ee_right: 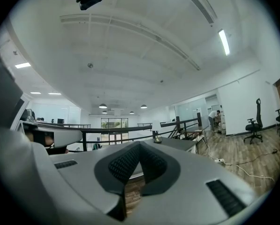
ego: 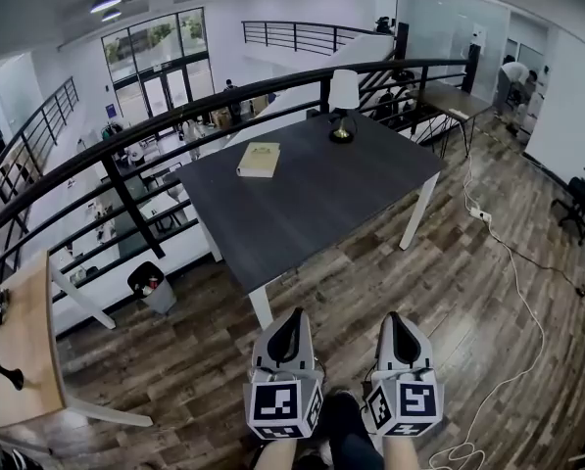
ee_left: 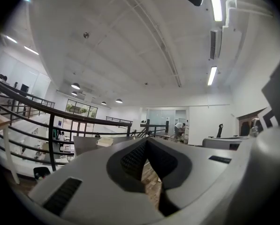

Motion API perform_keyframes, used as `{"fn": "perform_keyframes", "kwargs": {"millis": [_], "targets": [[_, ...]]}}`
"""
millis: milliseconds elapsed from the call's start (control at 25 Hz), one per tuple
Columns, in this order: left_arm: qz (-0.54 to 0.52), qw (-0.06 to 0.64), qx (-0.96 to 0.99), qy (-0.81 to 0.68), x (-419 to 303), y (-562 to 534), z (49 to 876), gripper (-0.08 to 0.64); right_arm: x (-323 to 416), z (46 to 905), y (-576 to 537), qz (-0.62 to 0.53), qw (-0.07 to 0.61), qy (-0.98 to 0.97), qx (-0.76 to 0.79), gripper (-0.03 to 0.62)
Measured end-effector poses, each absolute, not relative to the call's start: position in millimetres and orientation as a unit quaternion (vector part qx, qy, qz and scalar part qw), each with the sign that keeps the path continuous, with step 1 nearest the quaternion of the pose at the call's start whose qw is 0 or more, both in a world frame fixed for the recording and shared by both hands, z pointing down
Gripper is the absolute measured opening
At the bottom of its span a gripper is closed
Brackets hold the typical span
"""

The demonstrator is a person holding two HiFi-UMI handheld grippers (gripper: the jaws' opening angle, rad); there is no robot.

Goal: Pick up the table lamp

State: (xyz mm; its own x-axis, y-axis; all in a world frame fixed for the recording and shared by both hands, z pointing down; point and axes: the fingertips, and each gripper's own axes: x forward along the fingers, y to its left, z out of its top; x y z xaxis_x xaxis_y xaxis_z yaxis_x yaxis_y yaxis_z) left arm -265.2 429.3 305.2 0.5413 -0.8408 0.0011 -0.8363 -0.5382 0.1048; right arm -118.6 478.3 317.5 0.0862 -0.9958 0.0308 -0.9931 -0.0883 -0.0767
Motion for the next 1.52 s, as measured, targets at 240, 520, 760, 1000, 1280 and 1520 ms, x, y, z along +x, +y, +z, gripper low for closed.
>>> {"fn": "perform_keyframes", "kwargs": {"millis": [240, 520, 760, 1000, 1280, 1520], "targets": [[-0.019, 0.048, 0.873, -0.484, -244.6, 392.4, 312.6, 0.020, -96.1, 321.6, 439.5, -0.038, 0.016, 0.678, -0.734, -0.008], [-0.016, 0.052, 0.872, -0.486, -204.6, 340.3, 315.6, 0.020, -59.7, 321.8, 385.5, -0.037, 0.010, 0.685, -0.728, -0.008], [-0.014, 0.050, 0.867, -0.496, -171.2, 292.7, 314.1, 0.020, -28.5, 320.9, 331.0, -0.040, 0.007, 0.696, -0.717, -0.009], [-0.016, 0.045, 0.863, -0.503, -139.7, 251.2, 307.1, 0.020, 3.9, 315.4, 286.0, -0.036, 0.009, 0.702, -0.711, -0.008], [-0.017, 0.045, 0.859, -0.510, -115.9, 213.2, 311.0, 0.020, 27.6, 317.6, 246.0, -0.034, 0.011, 0.710, -0.704, -0.008], [-0.013, 0.053, 0.858, -0.510, -105.7, 194.8, 317.8, 0.020, 34.9, 325.9, 224.9, -0.043, 0.009, 0.712, -0.700, -0.008]]}}
